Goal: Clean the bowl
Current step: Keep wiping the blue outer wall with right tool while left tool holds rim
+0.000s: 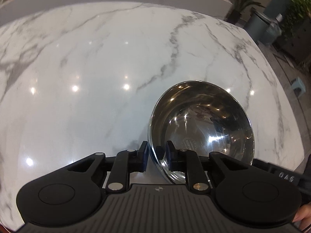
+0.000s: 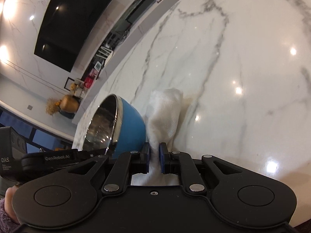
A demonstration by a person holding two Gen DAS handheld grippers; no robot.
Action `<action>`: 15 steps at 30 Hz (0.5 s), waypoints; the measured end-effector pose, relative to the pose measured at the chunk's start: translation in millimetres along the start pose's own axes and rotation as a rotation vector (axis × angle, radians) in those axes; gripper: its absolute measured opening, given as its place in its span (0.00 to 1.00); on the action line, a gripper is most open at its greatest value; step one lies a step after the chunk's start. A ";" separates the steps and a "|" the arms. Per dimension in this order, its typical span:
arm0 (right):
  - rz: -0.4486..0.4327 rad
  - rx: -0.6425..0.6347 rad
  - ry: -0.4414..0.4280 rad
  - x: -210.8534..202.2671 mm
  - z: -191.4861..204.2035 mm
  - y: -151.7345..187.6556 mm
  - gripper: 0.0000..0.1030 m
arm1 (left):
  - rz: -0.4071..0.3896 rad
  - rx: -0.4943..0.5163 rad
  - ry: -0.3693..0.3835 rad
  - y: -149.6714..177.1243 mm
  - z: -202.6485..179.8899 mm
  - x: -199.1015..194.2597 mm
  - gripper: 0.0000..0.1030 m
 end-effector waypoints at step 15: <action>-0.009 -0.001 0.000 -3.6 1.6 1.5 0.09 | 0.025 0.032 -0.017 8.6 -8.0 -0.8 0.22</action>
Point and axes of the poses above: each gripper's, at about its wrist camera, not at the fingertips, and x roughly the way its jaws point, z to its left, y to its underside, the point moved 2 cm from there along x, roughly the way its jaws point, and after that the axes turned 11 degrees about y, right-handed, at the moved point
